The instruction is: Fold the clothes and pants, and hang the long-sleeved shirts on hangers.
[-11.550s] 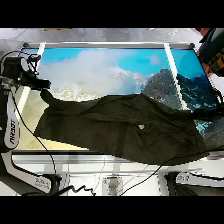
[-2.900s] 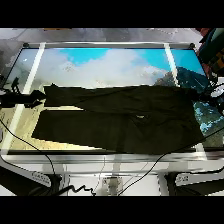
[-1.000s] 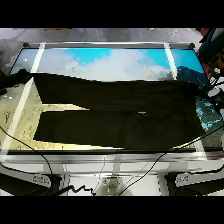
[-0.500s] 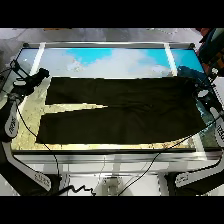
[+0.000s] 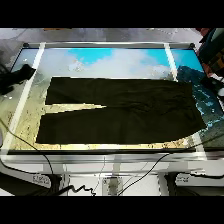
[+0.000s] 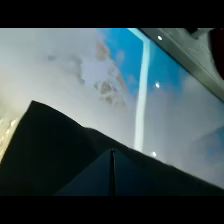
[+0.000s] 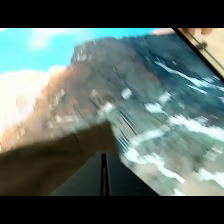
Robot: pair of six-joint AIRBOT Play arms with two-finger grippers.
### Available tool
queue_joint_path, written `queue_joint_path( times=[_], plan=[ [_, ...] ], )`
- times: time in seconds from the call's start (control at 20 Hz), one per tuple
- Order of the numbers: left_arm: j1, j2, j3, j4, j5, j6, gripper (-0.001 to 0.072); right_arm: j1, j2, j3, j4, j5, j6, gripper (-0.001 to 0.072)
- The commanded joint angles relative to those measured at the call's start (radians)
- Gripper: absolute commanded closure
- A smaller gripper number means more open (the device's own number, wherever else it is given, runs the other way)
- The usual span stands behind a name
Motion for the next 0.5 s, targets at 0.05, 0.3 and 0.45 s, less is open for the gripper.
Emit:
queue_joint_path(
  times=[0.05, 0.3, 0.45],
  plan=[
    [0.134, 0.104, 0.001, 0.286, -0.409, -0.124, 0.0692, -0.219, 0.172, 0.000, -0.161, 0.555, 0.004, 0.0679],
    [0.101, 0.297, -0.080, 0.981, -0.407, -0.307, 0.0691, -0.534, 0.192, -0.060, -0.187, 1.033, 0.123, 0.0679],
    [0.104, 0.435, -0.233, 0.924, -0.348, -0.265, 0.0690, -0.642, 0.193, -0.169, -0.135, 1.029, 0.104, 0.0679]
  ],
)
